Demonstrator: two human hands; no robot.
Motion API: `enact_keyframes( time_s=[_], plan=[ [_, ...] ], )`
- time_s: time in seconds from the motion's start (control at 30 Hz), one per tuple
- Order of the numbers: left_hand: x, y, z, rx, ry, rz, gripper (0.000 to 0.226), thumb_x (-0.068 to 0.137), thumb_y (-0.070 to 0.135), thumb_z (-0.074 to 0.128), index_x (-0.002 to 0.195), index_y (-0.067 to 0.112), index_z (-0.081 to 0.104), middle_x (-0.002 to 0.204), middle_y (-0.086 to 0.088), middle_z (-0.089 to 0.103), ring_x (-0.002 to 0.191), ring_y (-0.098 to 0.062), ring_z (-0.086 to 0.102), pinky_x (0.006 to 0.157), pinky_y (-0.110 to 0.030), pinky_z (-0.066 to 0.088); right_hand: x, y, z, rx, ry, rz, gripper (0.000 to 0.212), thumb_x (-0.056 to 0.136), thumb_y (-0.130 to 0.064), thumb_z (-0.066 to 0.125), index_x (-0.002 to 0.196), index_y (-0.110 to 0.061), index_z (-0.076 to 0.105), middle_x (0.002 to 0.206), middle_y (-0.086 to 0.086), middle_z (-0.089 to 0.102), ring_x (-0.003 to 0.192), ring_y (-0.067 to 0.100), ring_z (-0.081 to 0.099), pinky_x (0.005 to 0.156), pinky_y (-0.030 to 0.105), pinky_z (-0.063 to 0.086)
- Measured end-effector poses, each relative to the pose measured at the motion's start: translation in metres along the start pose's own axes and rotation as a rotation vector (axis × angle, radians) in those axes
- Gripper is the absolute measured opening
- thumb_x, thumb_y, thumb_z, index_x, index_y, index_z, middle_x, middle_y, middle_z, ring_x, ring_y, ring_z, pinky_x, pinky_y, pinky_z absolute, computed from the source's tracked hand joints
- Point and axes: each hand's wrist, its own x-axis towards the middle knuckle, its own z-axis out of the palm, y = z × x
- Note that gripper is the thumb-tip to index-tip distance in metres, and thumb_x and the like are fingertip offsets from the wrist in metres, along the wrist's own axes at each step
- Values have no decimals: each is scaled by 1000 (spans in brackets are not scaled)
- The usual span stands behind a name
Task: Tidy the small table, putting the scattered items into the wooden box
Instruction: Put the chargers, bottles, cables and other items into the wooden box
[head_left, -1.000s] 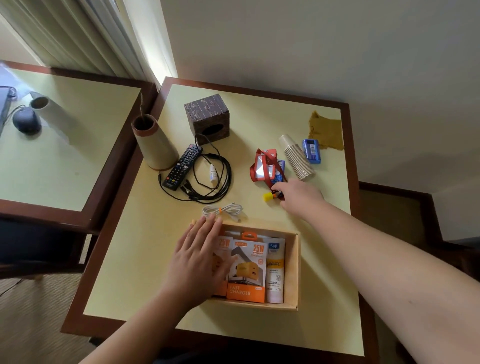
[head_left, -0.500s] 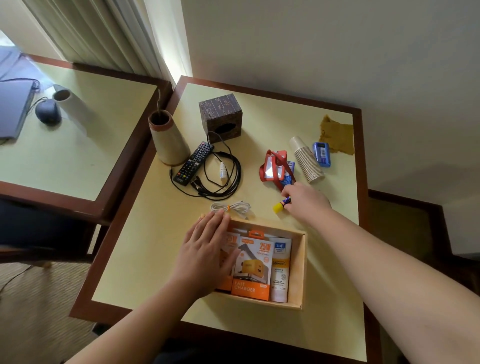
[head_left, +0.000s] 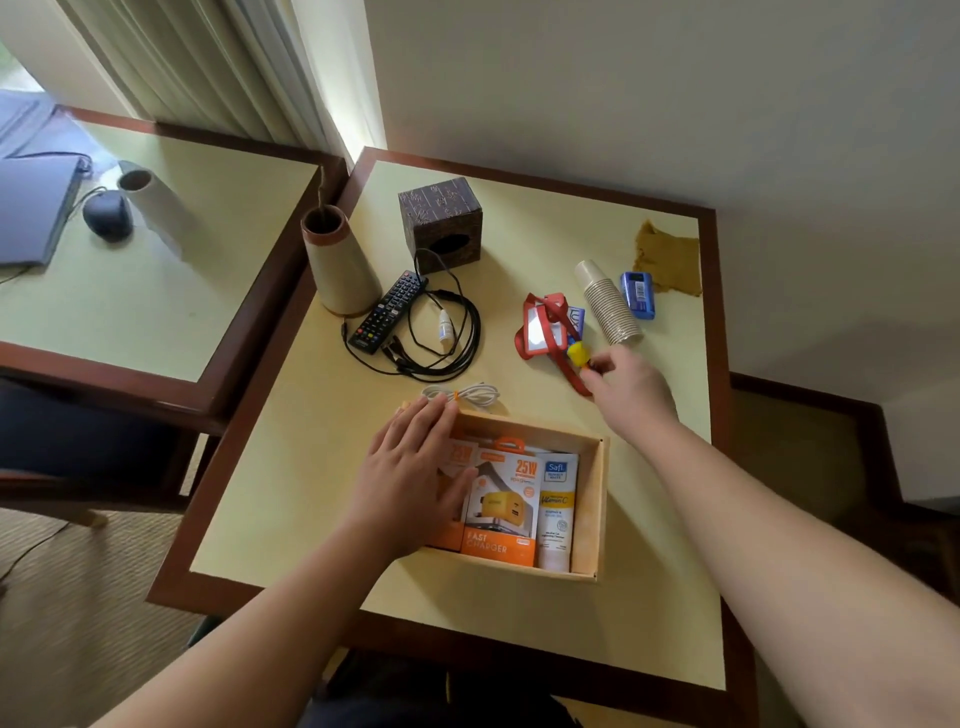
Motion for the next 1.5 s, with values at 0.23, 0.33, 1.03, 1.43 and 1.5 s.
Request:
enact_keyframes(
  time_s=[0.23, 0.33, 1.03, 1.43, 1.5],
  plan=[
    [0, -1, 1, -20, 3, 1, 80, 100, 65, 41, 166, 27, 14, 172, 8, 12, 158, -10, -3, 124, -31, -7, -109, -56, -38, 122, 3, 48, 18, 92, -44, 73, 89, -27, 71, 80, -13, 69, 75, 5, 65, 60, 25, 50],
    [0, -2, 0, -32, 7, 6, 82, 98, 70, 32, 166, 27, 15, 172, 8, 13, 157, -9, -4, 124, -32, -6, -136, -56, -13, -235, -72, 75, 29, 94, -47, 61, 81, -22, 69, 72, -5, 67, 68, 20, 65, 60, 34, 58],
    [3, -11, 4, -81, 1, 31, 77, 102, 64, 37, 165, 25, 17, 171, 6, 19, 159, -14, 4, 127, -36, 6, -99, -52, -4, 85, -334, 328, 19, 97, -34, 66, 88, -19, 74, 72, -2, 77, 56, 18, 75, 70, 46, 66],
    [2, -9, 4, -66, 18, 22, 77, 99, 55, 55, 163, 22, 27, 168, 5, 27, 158, -16, 15, 126, -41, 17, -42, -34, -40, 152, -37, 169, 14, 98, -29, 62, 87, -28, 70, 84, -6, 73, 75, 19, 73, 69, 40, 64],
    [2, -9, 5, -58, 13, 13, 77, 100, 56, 53, 163, 23, 26, 169, 6, 26, 158, -15, 14, 126, -42, 16, -24, -34, -35, 77, -59, 122, 12, 98, -30, 62, 89, -28, 70, 87, -6, 71, 81, 18, 71, 72, 38, 63]
  ],
)
